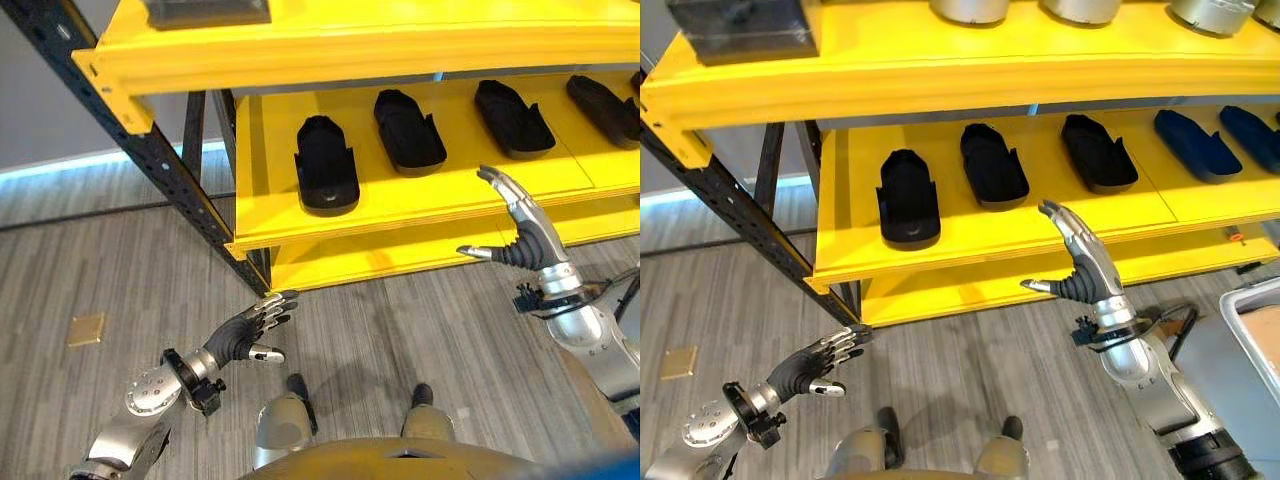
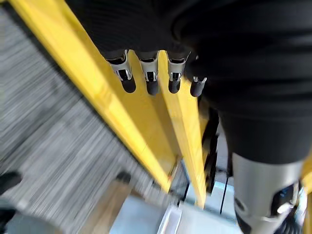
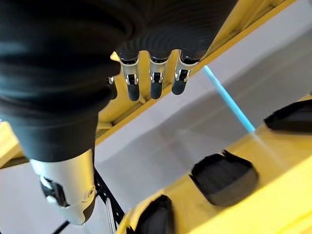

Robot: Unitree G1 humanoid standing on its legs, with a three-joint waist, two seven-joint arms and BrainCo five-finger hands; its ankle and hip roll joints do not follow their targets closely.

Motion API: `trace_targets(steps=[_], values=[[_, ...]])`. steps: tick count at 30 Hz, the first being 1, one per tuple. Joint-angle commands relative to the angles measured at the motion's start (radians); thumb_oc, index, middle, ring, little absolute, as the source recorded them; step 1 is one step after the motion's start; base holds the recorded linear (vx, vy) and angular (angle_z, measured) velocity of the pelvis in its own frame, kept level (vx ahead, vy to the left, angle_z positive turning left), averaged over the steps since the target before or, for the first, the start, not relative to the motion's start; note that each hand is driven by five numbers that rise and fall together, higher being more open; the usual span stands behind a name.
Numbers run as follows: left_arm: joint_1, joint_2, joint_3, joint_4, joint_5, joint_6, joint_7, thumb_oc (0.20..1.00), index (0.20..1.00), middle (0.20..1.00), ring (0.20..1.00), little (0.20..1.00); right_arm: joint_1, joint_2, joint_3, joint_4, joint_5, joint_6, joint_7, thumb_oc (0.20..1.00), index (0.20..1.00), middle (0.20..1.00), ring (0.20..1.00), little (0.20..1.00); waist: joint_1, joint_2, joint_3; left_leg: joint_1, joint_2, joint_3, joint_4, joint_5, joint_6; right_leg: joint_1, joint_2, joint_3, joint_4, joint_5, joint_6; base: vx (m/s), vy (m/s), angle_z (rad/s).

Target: Move parts from the plastic box to the shelf.

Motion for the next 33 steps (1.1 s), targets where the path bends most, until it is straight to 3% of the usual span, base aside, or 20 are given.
trace_targets(steps=[1,5,6,7,10,12,14,20,23,26,33], values=[[-0.038,-0.043,0.024,-0.032,-0.008,-0.033,-0.059,1.0,1.0,1.0,1.0,1.0,-0.055,-0.041,-0.004,0.012,0.029,-0.006,-0.027,1.0,1.0,1.0,1.0,1.0,-0.01,0.056,0.047,0.168,0.019,-0.022,0.014,-0.058,-0.011,-0.017,-0.009,0.009,-0.081,0.168,0.102,-0.16,0.264,-0.19],[-0.058,-0.049,-0.001,-0.021,0.003,-0.01,-0.052,1.0,1.0,1.0,1.0,1.0,-0.018,-0.026,-0.022,0.005,-0.006,-0.03,-0.009,1.0,1.0,1.0,1.0,1.0,-0.029,0.057,0.03,0.187,-0.031,-0.028,-0.028,-0.064,0.009,-0.027,-0.021,0.047,-0.124,0.234,0.115,-0.11,0.264,-0.12],[-0.042,-0.051,-0.008,-0.016,0.025,-0.03,-0.029,1.0,1.0,1.0,1.0,1.0,-0.003,-0.001,-0.017,0.005,-0.031,-0.047,0.005,1.0,1.0,1.0,1.0,1.0,-0.042,0.058,0.021,0.213,-0.04,-0.025,-0.094,-0.035,0.018,-0.069,0.034,0.084,-0.017,0.201,0.105,-0.08,0.265,-0.19],[-0.035,-0.052,-0.005,-0.015,0.023,-0.026,-0.018,1.0,1.0,1.0,1.0,1.0,-0.002,-0.002,-0.016,0.005,-0.031,-0.054,0.013,1.0,1.0,1.0,1.0,1.0,-0.042,0.06,0.019,0.218,-0.038,-0.018,-0.108,-0.024,0.018,-0.068,0.052,0.075,0.001,0.18,0.102,-0.07,0.26,-0.4],[-0.02,-0.052,0.011,-0.03,0.047,0.016,0.035,1.0,1.0,1.0,1.0,1.0,0.017,-0.043,-0.025,-0.045,0.008,-0.062,0.069,1.0,1.0,1.0,1.0,1.0,-0.037,0.076,-0.008,0.242,-0.038,-0.014,-0.245,0.073,0.022,-0.048,0.201,0.03,0.16,0.015,0.059,-0.02,0.132,-0.23],[-0.018,-0.05,0.017,-0.038,0.034,0.029,0.05,1.0,1.0,1.0,1.0,1.0,0.026,-0.062,-0.03,-0.059,0.009,-0.07,0.077,1.0,1.0,1.0,1.0,1.0,-0.035,0.075,-0.016,0.248,-0.043,-0.02,-0.272,0.091,0.023,-0.029,0.225,0.02,0.167,-0.024,0.043,0.02,0.037,-0.21],[-0.024,-0.053,0.022,-0.04,0.035,0.045,0.064,1.0,1.0,1.0,1.0,1.0,0.035,-0.083,-0.027,-0.069,-0.002,-0.09,0.08,1.0,1.0,1.0,1.0,1.0,-0.029,0.069,-0.031,0.245,-0.06,-0.046,-0.297,0.106,0.021,0.029,0.258,0.025,0.079,-0.07,0.006,0.05,-0.031,-0.13],[-0.006,-0.07,0.044,-0.039,0.028,0.047,0.055,1.0,1.0,1.0,1.0,1.0,0.025,-0.079,0.014,-0.075,-0.068,-0.097,0.085,1.0,1.0,1.0,1.0,1.0,-0.015,0.066,-0.07,0.258,-0.066,-0.049,-0.339,0.13,0.005,0.087,0.288,0.04,-0.038,-0.066,-0.018,0.08,-0.098,-0.01],[0.0,-0.071,0.047,-0.041,0.028,0.052,0.055,1.0,1.0,1.0,1.0,1.0,0.031,-0.078,0.022,-0.081,-0.084,-0.107,0.091,1.0,1.0,1.0,1.0,1.0,-0.015,0.065,-0.075,0.262,-0.065,-0.045,-0.338,0.13,0.003,0.095,0.291,0.035,-0.041,-0.069,-0.02,0.08,-0.165,0.03],[0.01,-0.07,0.04,-0.049,-0.005,0.101,0.083,1.0,1.0,1.0,1.0,1.0,-0.002,-0.105,0.095,-0.101,-0.131,-0.153,0.126,1.0,1.0,1.0,1.0,1.0,0.003,0.062,-0.077,0.261,-0.046,-0.048,-0.333,0.143,-0.012,0.117,0.306,0.007,-0.05,-0.084,-0.035,0.05,-0.266,0.08],[0.015,-0.05,0.027,-0.061,-0.004,0.094,0.08,1.0,1.0,1.0,1.0,1.0,-0.074,-0.157,0.177,-0.127,-0.143,-0.171,0.175,1.0,1.0,1.0,1.0,1.0,0.034,0.066,-0.066,0.247,-0.02,-0.062,-0.353,0.178,-0.034,0.129,0.308,-0.032,-0.06,-0.094,-0.042,-0.01,-0.069,0.09]])
